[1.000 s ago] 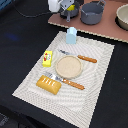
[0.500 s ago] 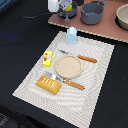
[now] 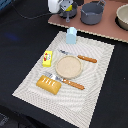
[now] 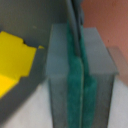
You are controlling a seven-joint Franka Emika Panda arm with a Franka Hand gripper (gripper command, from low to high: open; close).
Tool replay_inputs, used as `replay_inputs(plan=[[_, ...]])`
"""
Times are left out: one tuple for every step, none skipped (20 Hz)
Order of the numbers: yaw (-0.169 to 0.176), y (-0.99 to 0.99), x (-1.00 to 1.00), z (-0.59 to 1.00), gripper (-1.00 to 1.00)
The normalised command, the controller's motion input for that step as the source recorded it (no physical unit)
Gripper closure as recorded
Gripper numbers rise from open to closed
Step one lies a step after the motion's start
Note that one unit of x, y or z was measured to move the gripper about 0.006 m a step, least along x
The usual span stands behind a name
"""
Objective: Interact with the objects in diverse but meaningful ways.
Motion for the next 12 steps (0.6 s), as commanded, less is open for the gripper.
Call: replay_inputs(plan=[[0.0,0.2,0.0,0.27,-1.0],[0.0,0.2,0.01,0.31,-1.0],[0.0,0.2,0.01,0.37,-1.0],[-0.007,0.19,0.01,0.42,-1.0],[-0.013,0.16,0.0,0.5,-1.0],[-0.023,0.15,0.0,0.58,-1.0],[-0.02,0.18,0.0,0.73,-1.0],[-0.009,0.22,0.0,0.79,-1.0],[-0.012,0.2,0.0,0.8,-1.0],[-0.02,0.18,0.0,0.83,-1.0],[-0.03,0.15,0.0,0.86,-1.0],[-0.036,0.15,0.0,0.86,-1.0]])
